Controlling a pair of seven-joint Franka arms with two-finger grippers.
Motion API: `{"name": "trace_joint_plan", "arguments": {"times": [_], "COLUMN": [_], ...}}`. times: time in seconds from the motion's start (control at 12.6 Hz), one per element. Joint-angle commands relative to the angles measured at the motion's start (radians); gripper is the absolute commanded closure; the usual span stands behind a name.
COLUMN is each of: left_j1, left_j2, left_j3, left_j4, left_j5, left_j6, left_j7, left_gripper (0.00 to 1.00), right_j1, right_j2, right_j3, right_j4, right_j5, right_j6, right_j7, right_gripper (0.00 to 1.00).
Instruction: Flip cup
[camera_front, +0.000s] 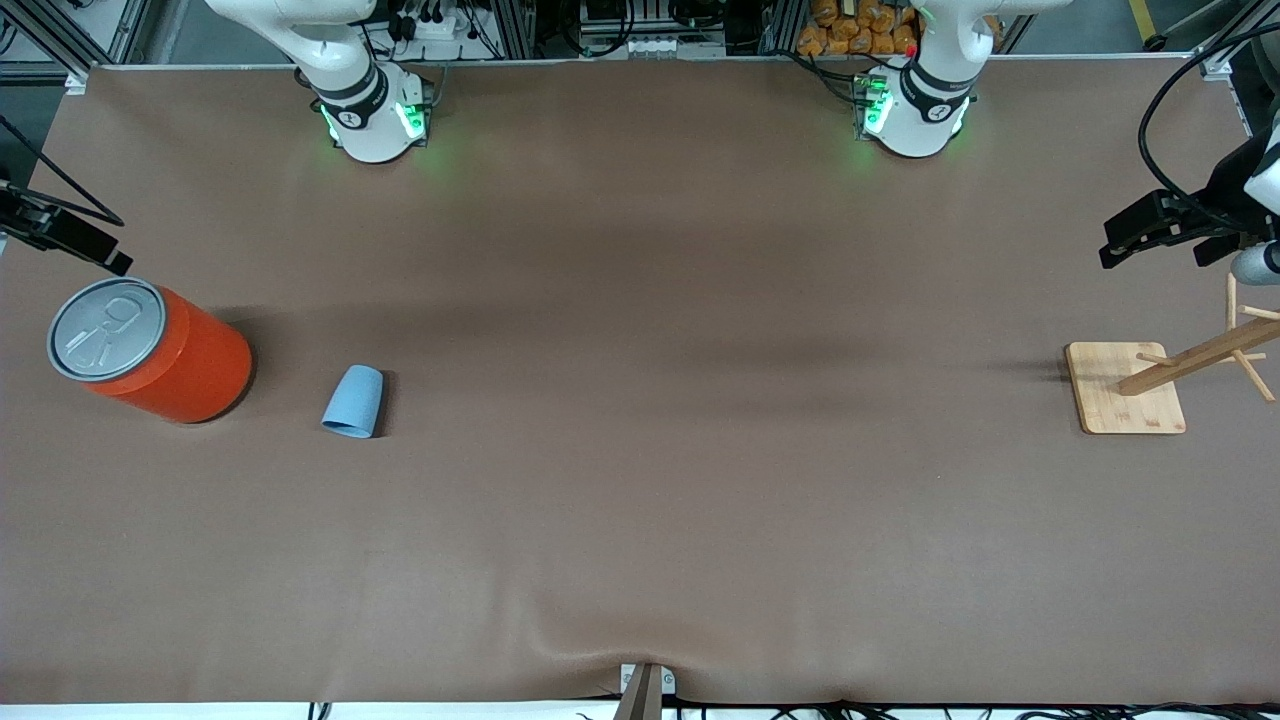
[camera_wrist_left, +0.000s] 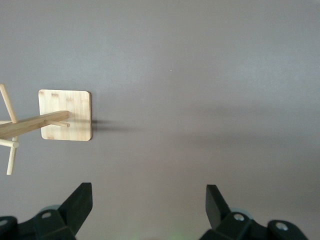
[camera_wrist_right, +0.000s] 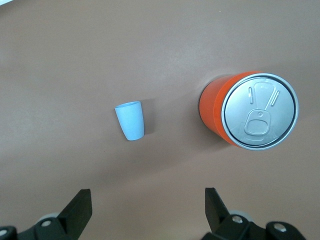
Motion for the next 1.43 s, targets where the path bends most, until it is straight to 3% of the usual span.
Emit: {"name": "trace_joint_plan", "arguments": {"times": [0.0, 0.16, 0.32, 0.63, 0.87, 1.35], "left_j1": [0.006, 0.006, 0.006, 0.006, 0.006, 0.006], "left_j2": [-0.014, -0.012, -0.014, -0.012, -0.012, -0.012], "left_j3": [-0.003, -0.003, -0.003, -0.003, -0.003, -0.003], "left_j4": [-0.001, -0.001, -0.001, 0.000, -0.001, 0.000], "left_j5": [0.000, 0.000, 0.000, -0.002, -0.002, -0.003], "left_j6": [-0.013, -0.013, -0.013, -0.013, -0.013, -0.013], "left_j7": [0.013, 0.013, 0.011, 0.011, 0.010, 0.010], "left_gripper": [0.00, 0.00, 0.00, 0.00, 0.00, 0.00], "right_j1": [0.054, 0.072, 0.072, 0.085, 0.078, 0.102], "right_j2": [0.040, 0.104, 0.236, 0.317, 0.304, 0.322], "right_j3": [-0.005, -0.005, -0.003, -0.002, -0.003, -0.005], "right_j4": [0.006, 0.009, 0.021, -0.028, -0.262, -0.491], "right_j5": [0.003, 0.006, 0.009, 0.007, 0.125, 0.116], "right_j6": [0.006, 0.013, 0.032, 0.137, 0.391, 0.742], "right_j7": [0.027, 0.018, 0.002, -0.106, -0.112, -0.173], "right_gripper": [0.00, 0.00, 0.00, 0.00, 0.00, 0.00]}}
